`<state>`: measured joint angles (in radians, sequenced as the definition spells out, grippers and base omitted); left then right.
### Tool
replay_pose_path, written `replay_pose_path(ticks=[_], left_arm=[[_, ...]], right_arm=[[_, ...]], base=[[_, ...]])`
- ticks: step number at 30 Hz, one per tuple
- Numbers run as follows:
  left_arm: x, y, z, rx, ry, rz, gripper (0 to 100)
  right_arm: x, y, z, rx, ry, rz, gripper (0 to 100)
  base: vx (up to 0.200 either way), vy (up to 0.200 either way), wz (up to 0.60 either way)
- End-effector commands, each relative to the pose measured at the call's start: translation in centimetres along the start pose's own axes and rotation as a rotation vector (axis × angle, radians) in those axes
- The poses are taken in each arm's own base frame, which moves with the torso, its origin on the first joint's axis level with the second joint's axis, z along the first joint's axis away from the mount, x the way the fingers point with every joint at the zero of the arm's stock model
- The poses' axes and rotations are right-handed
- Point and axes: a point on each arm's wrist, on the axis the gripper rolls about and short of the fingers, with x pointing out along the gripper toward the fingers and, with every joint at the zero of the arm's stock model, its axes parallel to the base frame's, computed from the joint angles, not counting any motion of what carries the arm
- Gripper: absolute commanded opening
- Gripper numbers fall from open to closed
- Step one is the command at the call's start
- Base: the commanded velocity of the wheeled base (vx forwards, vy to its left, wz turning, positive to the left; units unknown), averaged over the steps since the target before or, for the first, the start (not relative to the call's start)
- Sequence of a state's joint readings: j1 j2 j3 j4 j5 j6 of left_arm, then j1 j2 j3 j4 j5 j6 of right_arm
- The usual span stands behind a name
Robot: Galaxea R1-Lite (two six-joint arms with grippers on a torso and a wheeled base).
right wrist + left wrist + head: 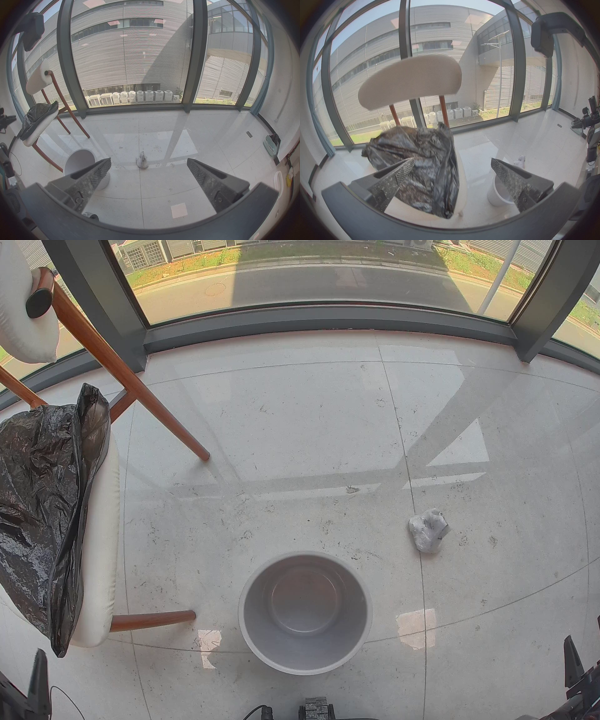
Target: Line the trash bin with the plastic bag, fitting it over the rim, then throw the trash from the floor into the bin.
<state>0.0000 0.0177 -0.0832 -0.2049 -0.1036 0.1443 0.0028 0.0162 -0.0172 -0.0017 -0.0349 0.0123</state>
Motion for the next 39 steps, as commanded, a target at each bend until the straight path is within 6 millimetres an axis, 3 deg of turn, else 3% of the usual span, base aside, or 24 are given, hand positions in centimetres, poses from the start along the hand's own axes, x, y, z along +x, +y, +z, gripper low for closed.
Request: replay_pose_path(ticks=[1, 9, 18, 27, 39], left_arm=[[1.6, 0.8, 4.6, 0.073, 0.028, -0.011, 100], [7.4, 1.8, 7.1, 0.137, 0.207, -0.049, 100], [13.1, 2.4, 6.9, 0.119, 0.376, -0.091, 100], [15.7, 2.4, 4.7, 0.100, 0.540, -0.119, 100], [18.0, 2.5, 3.6, 0.107, 0.573, -0.109, 100]], right_arm=[[0.0, 0.0, -0.5, 0.001, 0.004, 0.000, 100], [0.0, 0.0, -0.5, 0.001, 0.003, 0.000, 100], [0.0, 0.0, -0.5, 0.003, 0.003, 0.000, 100], [0.0, 0.0, -0.5, 0.003, 0.003, 0.000, 100], [0.0, 0.0, -0.5, 0.006, 0.003, 0.000, 100]], base=[[0.000, 0.000, 0.00], [0.000, 0.000, 0.00], [0.000, 0.000, 0.00], [0.000, 0.000, 0.00], [0.000, 0.000, 0.00]])
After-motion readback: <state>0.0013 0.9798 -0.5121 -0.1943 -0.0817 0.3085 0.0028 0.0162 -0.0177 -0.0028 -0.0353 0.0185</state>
